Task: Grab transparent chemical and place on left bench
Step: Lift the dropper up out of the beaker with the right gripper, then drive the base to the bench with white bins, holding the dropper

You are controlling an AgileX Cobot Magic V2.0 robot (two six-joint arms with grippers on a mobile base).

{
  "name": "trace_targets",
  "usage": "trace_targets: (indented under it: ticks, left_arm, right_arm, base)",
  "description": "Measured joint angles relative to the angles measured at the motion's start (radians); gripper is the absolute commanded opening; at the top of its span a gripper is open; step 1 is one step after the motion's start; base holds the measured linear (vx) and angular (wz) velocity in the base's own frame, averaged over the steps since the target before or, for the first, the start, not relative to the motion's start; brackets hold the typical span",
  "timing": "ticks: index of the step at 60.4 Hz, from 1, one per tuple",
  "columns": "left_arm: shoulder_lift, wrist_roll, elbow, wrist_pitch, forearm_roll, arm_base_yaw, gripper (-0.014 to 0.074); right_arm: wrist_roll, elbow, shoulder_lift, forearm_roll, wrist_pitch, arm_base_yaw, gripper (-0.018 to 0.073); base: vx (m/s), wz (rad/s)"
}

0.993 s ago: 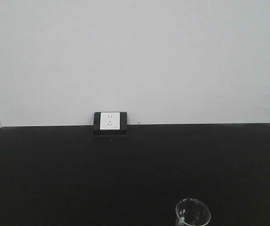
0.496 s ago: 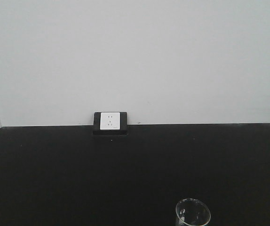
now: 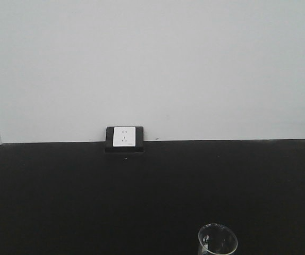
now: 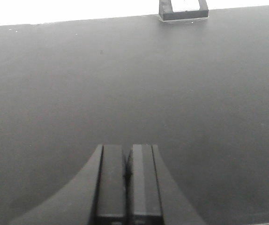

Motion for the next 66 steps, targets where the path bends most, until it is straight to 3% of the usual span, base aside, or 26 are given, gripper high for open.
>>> trace_targets:
  ticks: [29,66]
  left_arm:
    - [0.000,0.000,0.000,0.000,0.000,0.000,-0.0003]
    - [0.000,0.000,0.000,0.000,0.000,0.000,-0.0003]
  right_arm:
    - [0.000,0.000,0.000,-0.001,0.000,0.000,-0.0003]
    - [0.000,0.000,0.000,-0.003,0.000,0.000,-0.0003]
  base:
    - [-0.09,-0.07]
    - [-0.28,-0.14]
